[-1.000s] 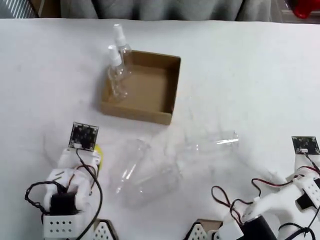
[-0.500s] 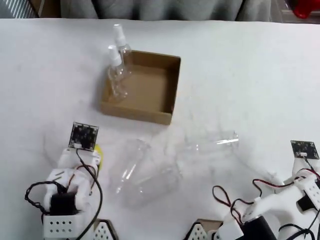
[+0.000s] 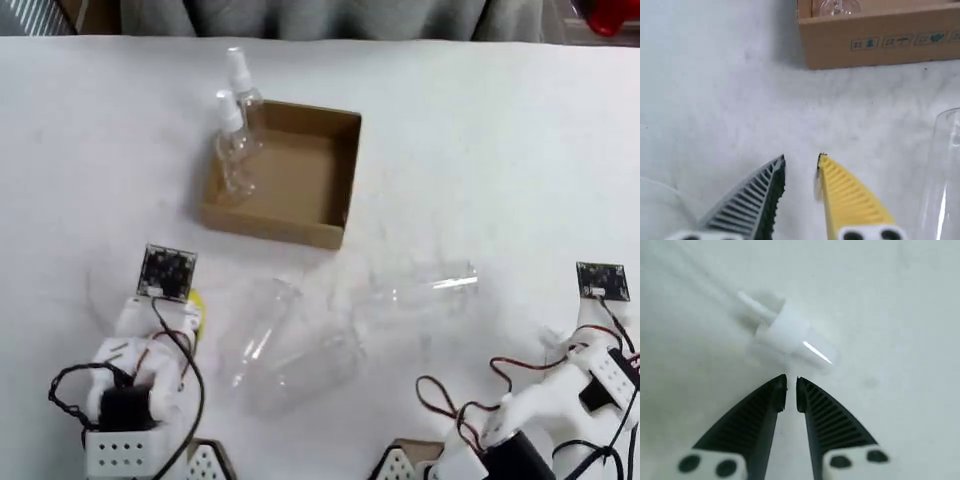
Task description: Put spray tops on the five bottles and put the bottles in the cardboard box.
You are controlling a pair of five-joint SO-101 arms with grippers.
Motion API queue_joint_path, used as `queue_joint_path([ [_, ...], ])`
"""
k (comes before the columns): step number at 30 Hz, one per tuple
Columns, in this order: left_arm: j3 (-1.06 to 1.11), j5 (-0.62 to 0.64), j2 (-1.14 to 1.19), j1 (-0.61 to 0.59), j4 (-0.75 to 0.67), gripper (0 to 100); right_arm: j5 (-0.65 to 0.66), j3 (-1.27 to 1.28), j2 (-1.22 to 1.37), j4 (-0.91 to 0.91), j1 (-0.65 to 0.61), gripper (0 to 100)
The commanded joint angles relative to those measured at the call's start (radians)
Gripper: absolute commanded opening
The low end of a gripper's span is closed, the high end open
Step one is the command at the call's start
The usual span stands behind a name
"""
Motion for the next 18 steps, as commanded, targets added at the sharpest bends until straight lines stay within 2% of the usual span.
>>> queue_joint_path([
  [1, -0.003, -0.008, -0.001, -0.01, -0.006, 11, -0.008, -0.106, 0.035, -0.015, -0.008, 1.6],
  [10, -0.003, -0.008, -0.001, -0.01, -0.006, 11, -0.011, -0.364, 0.415, -0.005, 0.051, 1.6],
  [18, -0.003, -0.008, -0.001, -0.01, -0.006, 11, -0.124, -0.572, 0.57, -0.004, 0.068, 1.6],
])
